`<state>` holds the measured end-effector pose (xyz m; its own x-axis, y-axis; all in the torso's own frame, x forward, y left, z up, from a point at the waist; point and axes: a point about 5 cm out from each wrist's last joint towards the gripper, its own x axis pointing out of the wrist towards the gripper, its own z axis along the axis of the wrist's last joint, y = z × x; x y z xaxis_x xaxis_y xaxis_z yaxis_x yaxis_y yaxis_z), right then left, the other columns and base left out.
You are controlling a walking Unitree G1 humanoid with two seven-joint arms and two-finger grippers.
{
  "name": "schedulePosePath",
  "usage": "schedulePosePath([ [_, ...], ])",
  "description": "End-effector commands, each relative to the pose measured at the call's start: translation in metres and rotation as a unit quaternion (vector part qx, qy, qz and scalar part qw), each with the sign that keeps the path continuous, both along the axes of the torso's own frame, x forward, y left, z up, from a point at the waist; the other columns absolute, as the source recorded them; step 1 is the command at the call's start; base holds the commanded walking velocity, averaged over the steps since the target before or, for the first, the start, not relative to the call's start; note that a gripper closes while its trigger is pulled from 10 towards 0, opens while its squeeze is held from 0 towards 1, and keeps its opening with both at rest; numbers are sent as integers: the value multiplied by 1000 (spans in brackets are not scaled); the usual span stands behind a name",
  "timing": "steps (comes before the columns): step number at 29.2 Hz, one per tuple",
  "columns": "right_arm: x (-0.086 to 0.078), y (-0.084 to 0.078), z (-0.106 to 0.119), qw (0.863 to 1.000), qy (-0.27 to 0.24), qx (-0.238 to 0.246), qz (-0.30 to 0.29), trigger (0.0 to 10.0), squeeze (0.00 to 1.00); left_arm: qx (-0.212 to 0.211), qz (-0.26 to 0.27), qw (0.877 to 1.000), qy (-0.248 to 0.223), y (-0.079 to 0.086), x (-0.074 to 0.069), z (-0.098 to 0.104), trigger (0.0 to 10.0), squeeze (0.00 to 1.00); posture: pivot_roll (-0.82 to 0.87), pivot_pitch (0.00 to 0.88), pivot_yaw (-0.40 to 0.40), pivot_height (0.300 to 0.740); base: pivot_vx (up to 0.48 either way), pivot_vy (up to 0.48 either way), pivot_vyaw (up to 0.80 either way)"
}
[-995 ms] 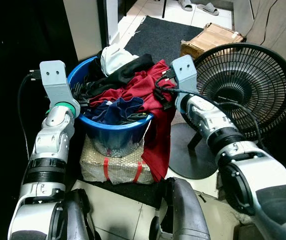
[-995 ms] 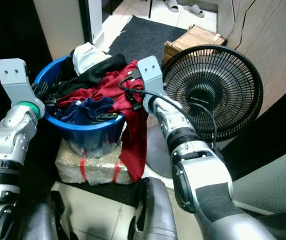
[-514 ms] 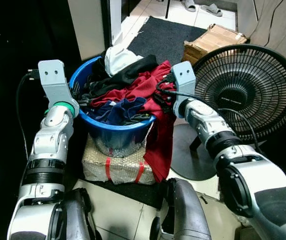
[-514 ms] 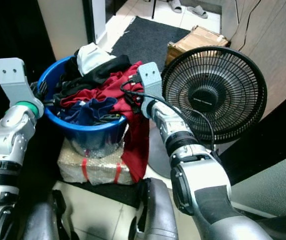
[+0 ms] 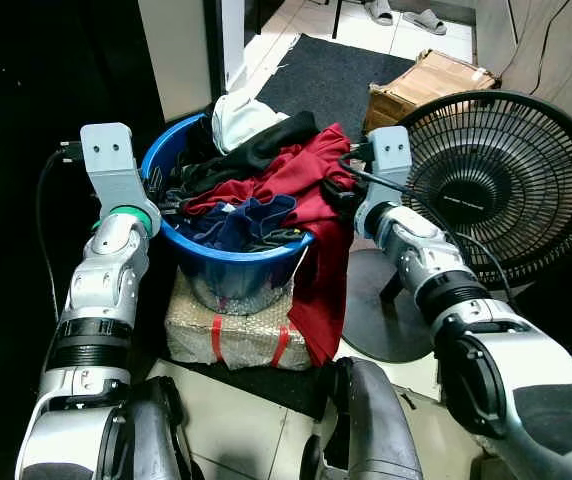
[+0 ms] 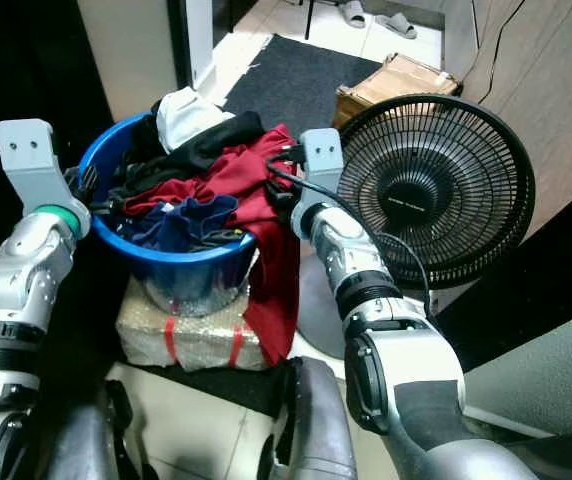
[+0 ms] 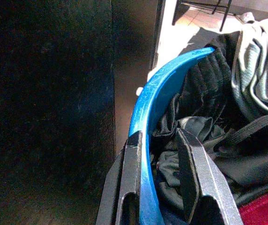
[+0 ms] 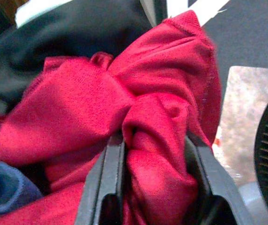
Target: Clothes washing
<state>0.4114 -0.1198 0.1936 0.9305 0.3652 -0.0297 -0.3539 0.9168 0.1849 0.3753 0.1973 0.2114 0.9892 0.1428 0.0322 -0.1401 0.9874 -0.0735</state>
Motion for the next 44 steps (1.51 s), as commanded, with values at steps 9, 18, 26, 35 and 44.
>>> schedulePosePath([
  [9,-2,-22,5,985,-36,158,-54,0,0,2,4,1000,7,4,-1,-5,10000,0,24,92,-15,471,0,0,0],
  [18,-5,-34,12,964,-50,255,-60,0,0,4,2,1000,6,3,0,-4,10000,0,20,89,-8,471,0,0,0],
  [26,-8,-46,35,939,-100,323,-68,0,0,6,2,1000,4,5,1,-2,10000,0,27,81,-4,471,0,0,0],
  [35,-56,-57,126,910,-346,221,-58,0,0,23,-9,1000,-8,12,-14,4,10000,0,23,69,11,471,0,0,0],
  [44,-89,-51,148,879,-463,-15,-116,10000,0,87,-90,987,-105,-8,-38,60,10000,0,31,45,28,471,0,0,0],
])
